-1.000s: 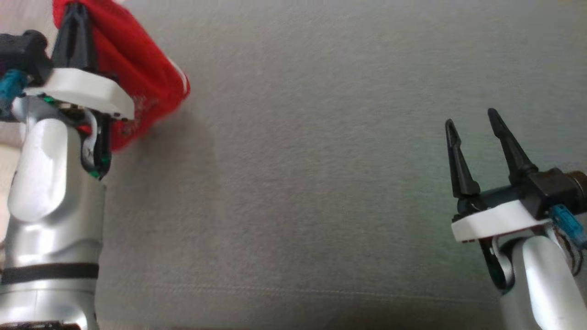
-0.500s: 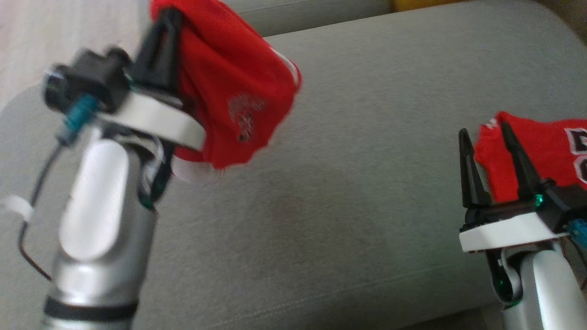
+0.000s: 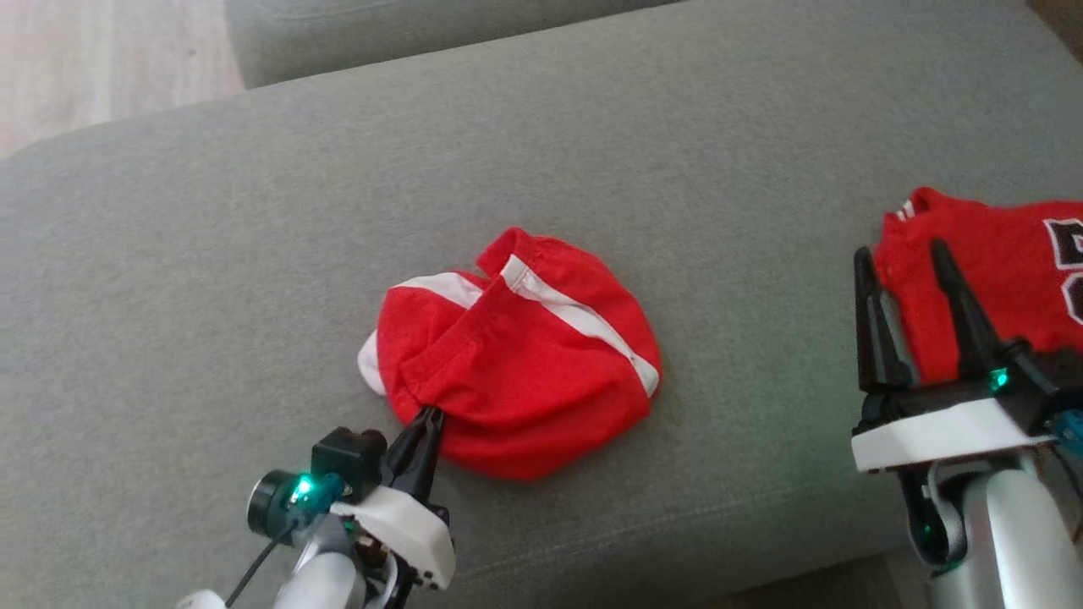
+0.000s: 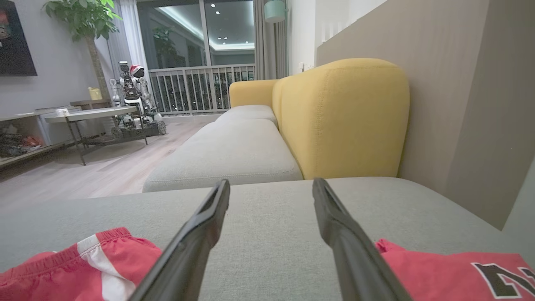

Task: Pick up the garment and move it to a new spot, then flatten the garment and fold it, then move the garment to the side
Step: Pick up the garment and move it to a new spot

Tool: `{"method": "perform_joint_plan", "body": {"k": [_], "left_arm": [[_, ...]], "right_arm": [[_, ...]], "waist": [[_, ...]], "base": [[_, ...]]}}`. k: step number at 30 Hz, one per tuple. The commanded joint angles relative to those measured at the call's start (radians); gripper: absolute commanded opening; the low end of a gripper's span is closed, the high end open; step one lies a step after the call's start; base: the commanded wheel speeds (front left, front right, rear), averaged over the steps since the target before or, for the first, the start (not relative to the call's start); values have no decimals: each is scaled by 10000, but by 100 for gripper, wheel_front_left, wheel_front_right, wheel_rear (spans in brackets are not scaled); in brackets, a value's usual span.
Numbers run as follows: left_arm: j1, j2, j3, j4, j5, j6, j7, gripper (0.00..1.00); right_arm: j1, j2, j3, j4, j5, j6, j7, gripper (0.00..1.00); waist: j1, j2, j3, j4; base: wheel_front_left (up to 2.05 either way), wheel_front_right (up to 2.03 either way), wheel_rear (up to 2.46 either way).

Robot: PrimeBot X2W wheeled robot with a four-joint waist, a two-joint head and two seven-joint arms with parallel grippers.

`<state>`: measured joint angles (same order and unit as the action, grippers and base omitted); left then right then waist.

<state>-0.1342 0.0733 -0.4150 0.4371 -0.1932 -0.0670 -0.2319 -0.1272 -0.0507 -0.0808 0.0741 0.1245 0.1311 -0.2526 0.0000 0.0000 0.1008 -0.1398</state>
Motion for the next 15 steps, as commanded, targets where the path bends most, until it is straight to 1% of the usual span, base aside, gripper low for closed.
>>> {"method": "perform_joint_plan", "body": {"k": [1,2,4,5,6,10,15], "left_arm": [[-337,-83,334,-307,-228,184,-191,14],[-259,-109,372,-370,-293,294,-225,100],[-118,-147,502,-709,-394,560,-272,100],[-118,-147,502,-709,-394,560,-272,100],[-71,-161,584,-998,-410,696,-284,100],[294,-184,1019,-2604,-69,1261,-294,100],[1185,-193,1684,-4300,398,1755,-296,100]], "right_arm": [[-28,4,279,-201,23,-4,-91,100],[22,4,291,-141,33,-4,-91,100],[147,4,357,-11,105,-4,-91,100],[147,4,357,-11,105,-4,-91,100],[224,4,377,58,153,-4,-91,100],[566,4,505,247,303,-4,-91,100],[1115,4,575,291,458,-4,-91,100]], "waist": [[0,0,-219,318],[0,0,-326,439],[0,0,-558,666],[0,0,-558,666],[0,0,-698,810],[0,0,-1102,1334],[0,0,-1537,1887]], "base": [[0,0,0],[0,0,0],[0,0,0],[0,0,0],[0,0,0],[0,0,0],[0,0,0]]}}
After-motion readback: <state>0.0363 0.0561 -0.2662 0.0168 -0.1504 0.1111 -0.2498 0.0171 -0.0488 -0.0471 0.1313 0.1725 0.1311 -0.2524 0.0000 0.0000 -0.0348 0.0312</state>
